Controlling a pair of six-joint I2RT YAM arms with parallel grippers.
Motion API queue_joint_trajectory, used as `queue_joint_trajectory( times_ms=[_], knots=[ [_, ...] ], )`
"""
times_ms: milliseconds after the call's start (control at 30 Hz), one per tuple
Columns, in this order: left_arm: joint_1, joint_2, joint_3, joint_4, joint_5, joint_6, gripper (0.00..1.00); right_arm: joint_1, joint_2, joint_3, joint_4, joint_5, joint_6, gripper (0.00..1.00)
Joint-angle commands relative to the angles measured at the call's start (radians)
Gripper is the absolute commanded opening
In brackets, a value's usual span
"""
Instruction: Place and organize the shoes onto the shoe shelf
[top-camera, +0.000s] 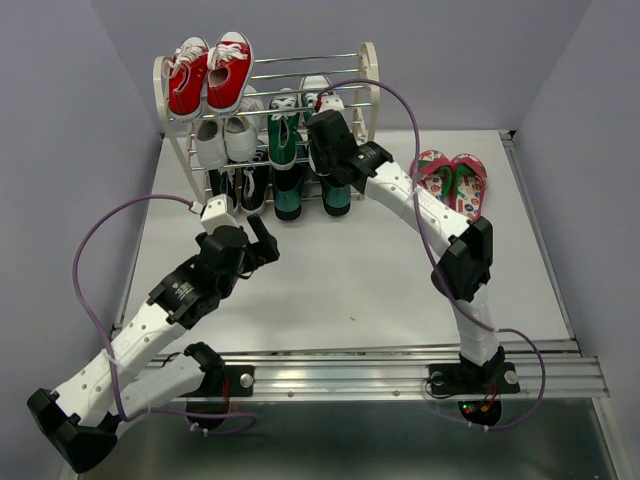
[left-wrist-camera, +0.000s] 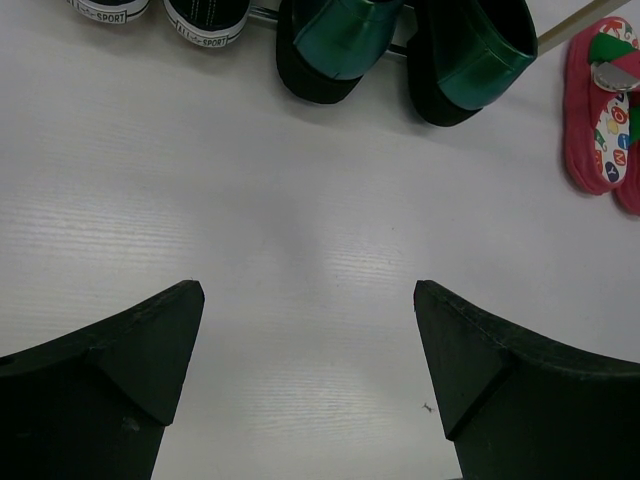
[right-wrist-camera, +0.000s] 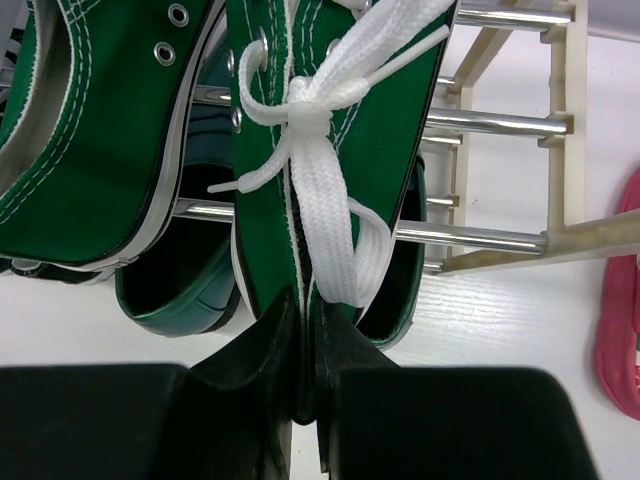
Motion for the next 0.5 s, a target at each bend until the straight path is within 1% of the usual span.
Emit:
queue_joint_trajectory(
  times_ms=[0,67,167,467],
  knots=[
    [0.001,-0.012,-0.011,0.028,-0.009,-0.003,0.99,0.004,-0.019,0.087,0.115,0.070,-0.023,0.01],
    [0.001,-0.011,-0.012,0.028,-0.009,-0.001,0.99,0.004,-0.016,0.086,0.117,0.066,-0.023,0.01],
    [0.001,-0.011,-0.014,0.031,-0.007,-0.001,0.99,0.004,-0.006,0.093,0.118,0.072,-0.024,0.07],
    [0.001,-0.008,-0.014,0.035,-0.001,0.000,0.99,-0.005,0.015,0.123,0.118,0.089,-0.006,0.07]
  ],
)
